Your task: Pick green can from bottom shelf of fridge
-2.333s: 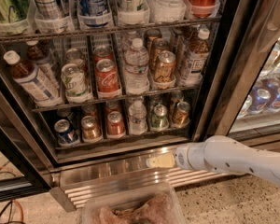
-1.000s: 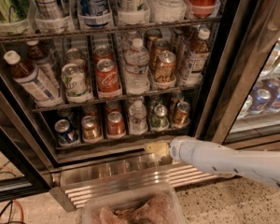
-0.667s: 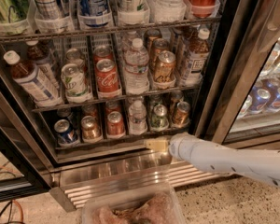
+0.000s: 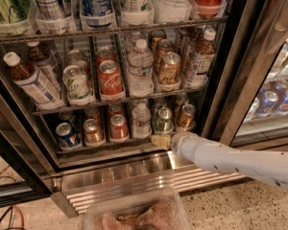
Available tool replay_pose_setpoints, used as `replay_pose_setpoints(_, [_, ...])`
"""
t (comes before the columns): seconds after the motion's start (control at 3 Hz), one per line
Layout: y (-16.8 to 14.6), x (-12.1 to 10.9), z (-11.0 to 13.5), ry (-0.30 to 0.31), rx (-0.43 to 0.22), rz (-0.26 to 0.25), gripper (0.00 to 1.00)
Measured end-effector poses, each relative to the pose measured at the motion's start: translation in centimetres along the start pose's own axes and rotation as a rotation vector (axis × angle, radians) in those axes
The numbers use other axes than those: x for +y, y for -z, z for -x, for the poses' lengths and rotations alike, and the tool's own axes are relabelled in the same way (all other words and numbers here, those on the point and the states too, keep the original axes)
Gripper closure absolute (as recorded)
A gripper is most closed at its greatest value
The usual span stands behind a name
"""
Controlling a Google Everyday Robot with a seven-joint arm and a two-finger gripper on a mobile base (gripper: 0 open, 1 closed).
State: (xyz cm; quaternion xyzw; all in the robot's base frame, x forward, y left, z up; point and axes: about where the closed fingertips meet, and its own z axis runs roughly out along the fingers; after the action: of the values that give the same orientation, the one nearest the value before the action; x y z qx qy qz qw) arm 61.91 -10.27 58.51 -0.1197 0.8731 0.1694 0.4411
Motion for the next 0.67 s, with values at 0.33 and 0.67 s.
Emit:
replay_pose_setpoints(0.33, [-0.43, 0.2, 0.63, 0.012, -0.013, 0.012, 0.25])
replay_pose_setpoints(0.67, [-0.84, -0.12, 1.14, 0.026, -0.025, 0.007, 0.25])
